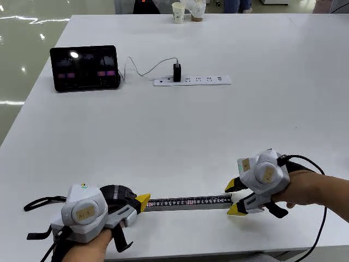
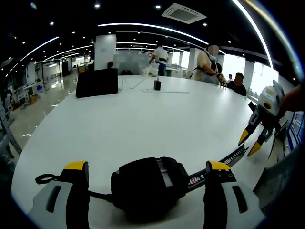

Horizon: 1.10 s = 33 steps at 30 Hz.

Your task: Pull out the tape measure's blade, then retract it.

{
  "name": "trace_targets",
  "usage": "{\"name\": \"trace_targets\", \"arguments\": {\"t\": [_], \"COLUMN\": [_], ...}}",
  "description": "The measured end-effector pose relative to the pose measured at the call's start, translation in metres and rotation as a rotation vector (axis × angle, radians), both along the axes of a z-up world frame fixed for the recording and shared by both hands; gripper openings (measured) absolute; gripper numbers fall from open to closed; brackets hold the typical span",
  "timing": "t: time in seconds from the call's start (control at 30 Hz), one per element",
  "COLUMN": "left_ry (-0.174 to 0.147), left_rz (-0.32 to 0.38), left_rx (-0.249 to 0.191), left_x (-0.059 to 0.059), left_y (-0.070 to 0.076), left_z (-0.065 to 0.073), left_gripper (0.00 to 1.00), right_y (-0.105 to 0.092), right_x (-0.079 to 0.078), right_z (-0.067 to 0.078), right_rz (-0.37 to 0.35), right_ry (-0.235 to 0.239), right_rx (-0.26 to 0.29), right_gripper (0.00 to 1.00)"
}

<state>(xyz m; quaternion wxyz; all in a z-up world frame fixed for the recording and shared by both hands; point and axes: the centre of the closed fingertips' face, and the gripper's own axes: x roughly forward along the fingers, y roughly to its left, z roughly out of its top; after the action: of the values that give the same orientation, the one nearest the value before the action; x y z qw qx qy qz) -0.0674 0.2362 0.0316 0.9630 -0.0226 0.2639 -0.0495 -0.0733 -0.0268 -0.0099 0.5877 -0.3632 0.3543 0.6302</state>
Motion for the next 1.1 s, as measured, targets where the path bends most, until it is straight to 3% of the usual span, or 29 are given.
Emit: {"name": "trace_targets", "arguments": {"t": [0.23, 0.47, 0.73, 1.1], "left_ry": [0.001, 0.024, 0.076, 0.102], "left_rz": [0.023, 0.004, 0.004, 0.018], "left_rx": [-0.013, -0.021, -0.046, -0.055], "left_x": [0.0, -0.002, -0.006, -0.008], "left_y": [0.006, -0.001, -0.004, -0.003], "left_z": [-0.001, -0.004, -0.009, -0.011], "left_gripper": [0.99, 0.97, 0.88, 0.71], "right_y": [-0.001, 0.0, 0.001, 0.001], "right_x": [0.001, -0.003, 0.0, 0.001], "right_z": [-0.001, -0.006, -0.005, -0.006], "right_rz": [0.006, 0.019, -0.041, -0.079], "right_ry": [0.0, -0.005, 0.014, 0.028], "right_rx": [-0.005, -0.013, -0.017, -0.018], "right_gripper": [0.15, 0.12, 0.11, 0.1]}}
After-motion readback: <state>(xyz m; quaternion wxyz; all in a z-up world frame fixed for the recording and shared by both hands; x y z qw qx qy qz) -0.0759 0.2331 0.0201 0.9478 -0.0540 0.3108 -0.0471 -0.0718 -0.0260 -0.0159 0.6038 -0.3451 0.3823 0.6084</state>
